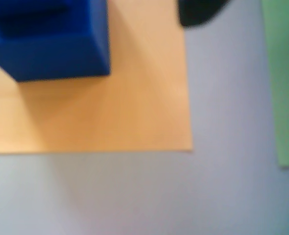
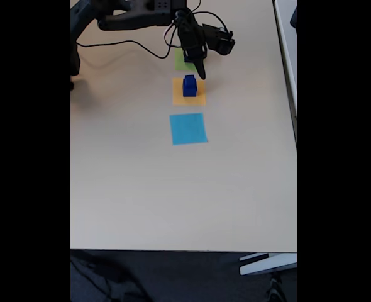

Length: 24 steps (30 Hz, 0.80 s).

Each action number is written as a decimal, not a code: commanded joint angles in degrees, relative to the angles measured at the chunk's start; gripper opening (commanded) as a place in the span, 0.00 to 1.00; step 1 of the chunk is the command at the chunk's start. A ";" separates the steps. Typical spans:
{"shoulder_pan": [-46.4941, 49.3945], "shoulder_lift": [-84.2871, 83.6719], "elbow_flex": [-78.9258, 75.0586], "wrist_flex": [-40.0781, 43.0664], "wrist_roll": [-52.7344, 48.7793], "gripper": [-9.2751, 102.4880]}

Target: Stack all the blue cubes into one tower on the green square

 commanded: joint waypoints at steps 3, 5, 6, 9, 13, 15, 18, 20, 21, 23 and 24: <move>1.49 5.54 -0.35 1.41 -1.58 0.31; 1.76 5.62 -0.35 1.58 -2.02 0.30; 1.85 5.62 -0.35 1.85 -2.11 0.30; 1.76 5.89 -0.35 3.25 -1.49 0.30; 1.41 6.15 -0.35 3.78 -1.58 0.30; 1.32 6.15 -0.35 3.87 -1.67 0.30; 1.23 6.15 -0.35 4.31 -1.85 0.29; 1.14 6.15 -0.44 4.83 -2.02 0.29; 1.14 6.15 -0.44 5.10 -2.11 0.29; 1.14 6.15 -0.53 5.89 -2.20 0.29; 1.23 6.15 -0.53 6.24 -2.37 0.30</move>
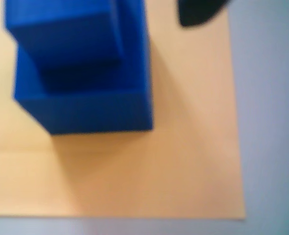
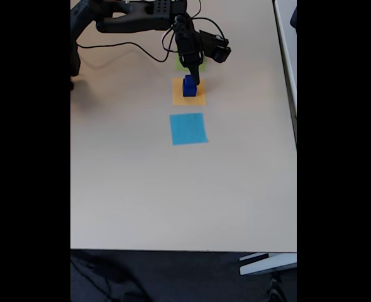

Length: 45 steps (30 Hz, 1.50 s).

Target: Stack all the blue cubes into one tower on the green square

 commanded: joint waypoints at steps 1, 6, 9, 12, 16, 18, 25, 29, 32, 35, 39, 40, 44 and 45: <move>-0.44 5.62 -0.53 0.97 -0.79 0.30; 0.09 5.54 -0.53 2.55 -1.76 0.30; 0.53 5.27 -0.53 3.16 -2.64 0.30; 0.97 4.75 -0.44 3.52 -3.52 0.30; 1.58 3.69 -0.44 3.60 -4.31 0.30; 1.76 3.25 -0.44 3.60 -4.75 0.30; 1.49 2.02 -0.88 3.16 -4.57 0.30; 0.97 0.44 -1.76 3.16 -3.87 0.30; 0.70 -0.18 -1.85 3.08 -3.34 0.30; 0.70 -0.35 -1.85 2.90 -3.52 0.30; 0.88 -0.35 -1.85 2.90 -3.78 0.30; 0.88 -0.35 -1.85 2.90 -3.87 0.30; 0.88 -0.97 -1.85 2.64 -3.69 0.30; 0.88 -1.14 -1.85 2.29 -3.78 0.30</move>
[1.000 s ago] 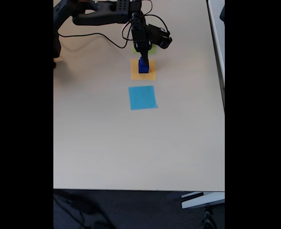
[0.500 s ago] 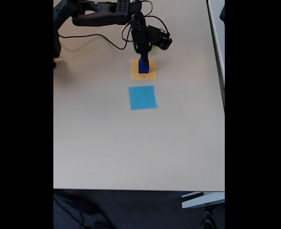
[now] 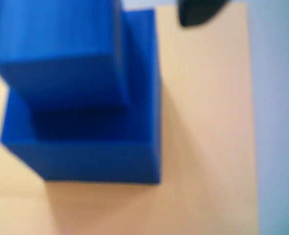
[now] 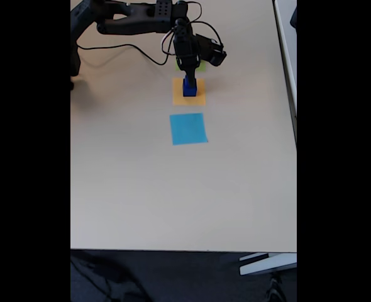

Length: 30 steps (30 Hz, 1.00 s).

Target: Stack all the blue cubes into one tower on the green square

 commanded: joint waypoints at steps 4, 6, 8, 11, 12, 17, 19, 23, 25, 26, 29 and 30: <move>0.44 -0.09 -1.85 -1.41 -0.26 0.28; 0.44 -0.18 -1.85 -1.41 -0.18 0.27; 0.53 -0.18 -1.85 -1.49 -0.26 0.27; 0.62 0.00 -1.85 -1.41 -0.62 0.25; 0.70 0.00 -1.85 -1.32 -0.70 0.24; 0.70 0.18 -1.85 -1.23 -0.79 0.21; 0.70 0.18 -1.85 -1.23 -0.88 0.19; 0.70 0.18 -1.85 -1.23 -0.97 0.16; 0.70 0.18 -1.85 -1.23 -0.88 0.14; 0.70 0.18 -1.85 -1.23 -0.88 0.14; 0.70 0.26 -1.85 -1.23 -0.88 0.11; 0.70 0.53 -1.93 -1.14 -0.97 0.11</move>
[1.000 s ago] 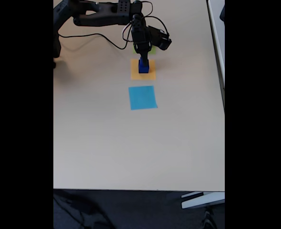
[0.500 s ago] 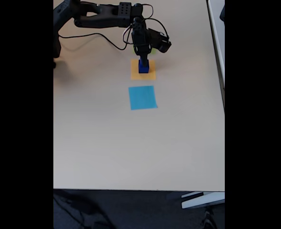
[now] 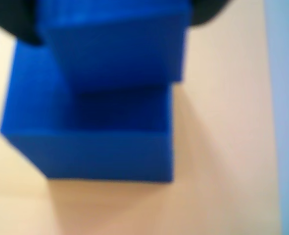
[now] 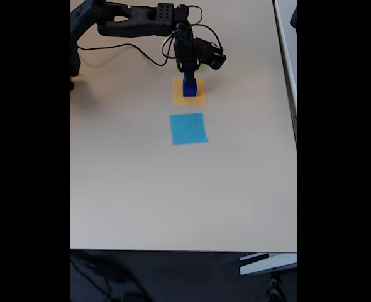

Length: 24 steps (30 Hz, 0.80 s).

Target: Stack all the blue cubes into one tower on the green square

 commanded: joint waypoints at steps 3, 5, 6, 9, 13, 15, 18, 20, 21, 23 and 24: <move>0.00 2.37 -2.55 -0.35 -0.79 0.12; -0.09 3.52 -2.55 -0.09 -0.70 0.12; -0.09 4.22 -2.55 0.09 -0.62 0.12; 0.00 6.24 -2.64 0.26 -1.05 0.11; 0.70 9.14 -2.90 0.00 -2.55 0.11; 1.14 9.84 -4.13 0.18 -3.34 0.11; 1.93 11.16 -4.92 0.26 -3.78 0.12; 2.99 11.16 -6.59 0.53 -4.92 0.12; 3.69 11.07 -7.03 0.62 -5.45 0.12; 5.19 11.07 -7.03 0.70 -6.33 0.12; 6.06 10.99 -6.86 0.70 -6.94 0.12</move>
